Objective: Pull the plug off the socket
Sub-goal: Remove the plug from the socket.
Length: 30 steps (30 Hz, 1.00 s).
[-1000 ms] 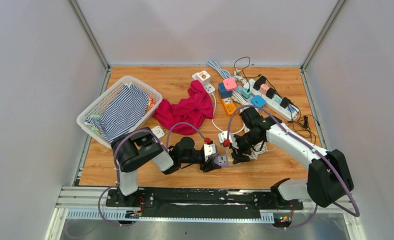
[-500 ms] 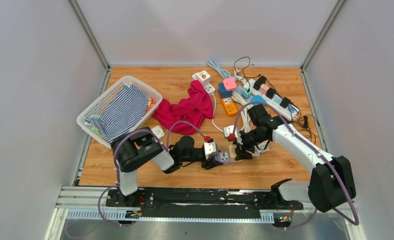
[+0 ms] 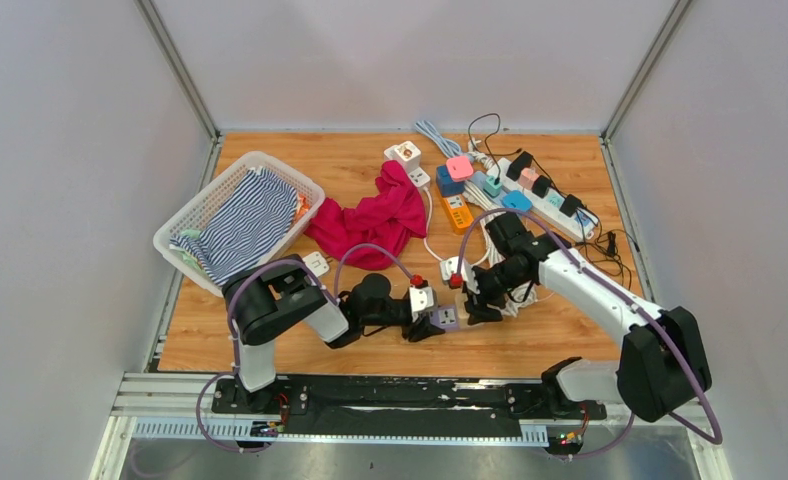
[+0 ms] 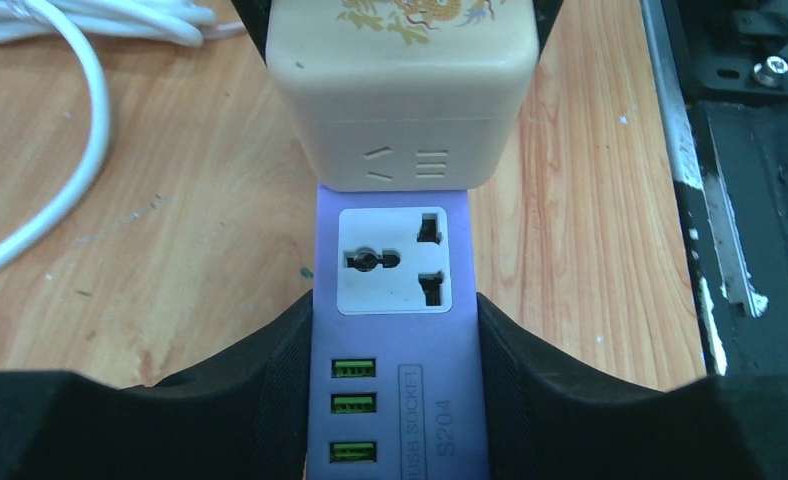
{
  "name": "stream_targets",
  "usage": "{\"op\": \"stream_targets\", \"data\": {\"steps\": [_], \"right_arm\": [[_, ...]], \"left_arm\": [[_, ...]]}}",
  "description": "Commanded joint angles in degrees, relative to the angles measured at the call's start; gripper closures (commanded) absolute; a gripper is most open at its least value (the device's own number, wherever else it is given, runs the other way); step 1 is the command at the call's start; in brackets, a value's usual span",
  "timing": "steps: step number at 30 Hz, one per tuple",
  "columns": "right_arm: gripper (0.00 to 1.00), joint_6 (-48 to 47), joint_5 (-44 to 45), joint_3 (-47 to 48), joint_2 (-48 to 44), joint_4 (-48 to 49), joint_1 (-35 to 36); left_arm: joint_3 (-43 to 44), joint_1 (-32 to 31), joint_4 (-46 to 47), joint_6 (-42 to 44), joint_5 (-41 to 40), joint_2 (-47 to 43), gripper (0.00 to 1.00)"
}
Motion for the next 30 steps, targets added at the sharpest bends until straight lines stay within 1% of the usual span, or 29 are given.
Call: {"op": "stream_targets", "data": {"steps": [1,3,5,6,8,12,14,17,19,21,23,25,26,28,30], "right_arm": [[1.0,1.39,1.84,0.02,-4.42,1.12,-5.51],[1.0,2.16,-1.27,-0.96,-6.1,2.3,-6.78],[1.0,1.74,-5.39,-0.88,-5.5,1.17,-6.07],[1.0,0.64,-8.53,-0.57,-4.62,-0.27,-4.31],[1.0,-1.46,-11.17,-0.06,-2.66,-2.56,-0.43],[1.0,-1.38,-7.38,0.69,2.02,-2.52,6.75],[1.0,0.55,-2.45,1.07,3.23,-0.82,8.67],[1.0,5.98,5.83,1.83,2.48,2.84,6.98],[1.0,7.98,6.64,2.26,1.15,3.99,2.36],[1.0,8.18,4.82,1.67,-0.68,4.03,-1.6],[1.0,4.56,0.97,0.22,-2.39,2.96,-2.44],[1.0,-2.15,-6.15,-0.79,-3.57,-1.14,-1.41],[1.0,-4.74,-8.35,-0.89,-3.67,-3.19,0.43],[1.0,-7.38,-8.96,-1.33,-3.16,-4.47,1.99],[1.0,-7.43,-7.69,-1.99,-2.92,-3.14,3.4]], "left_arm": [[1.16,-0.51,0.88,2.7,0.47,0.63,1.0],[1.16,-0.5,0.88,2.67,0.47,0.6,1.0],[1.16,-0.51,0.88,2.66,0.47,0.61,1.0],[1.16,-0.47,0.88,2.64,0.47,0.6,1.0],[1.16,-0.51,0.85,2.67,0.39,0.6,1.0],[1.16,-0.51,1.05,2.46,0.12,0.64,1.0],[1.25,-0.5,1.04,2.44,-0.08,0.69,1.0],[1.15,-0.5,1.04,2.1,-0.14,0.61,1.0],[1.1,-0.5,1.12,2.09,-0.06,0.6,1.0],[1.16,-0.5,1.1,2.15,0.16,0.6,1.0],[1.16,-0.48,0.94,2.16,0.21,0.6,1.0],[1.08,-0.46,1.09,2.07,0.21,0.58,1.0],[0.95,-0.5,1.19,2.0,0.13,0.45,1.0],[0.75,-0.46,1.63,1.76,-0.11,0.42,1.0],[0.79,-0.5,1.78,1.65,-0.25,0.47,1.0]]}}
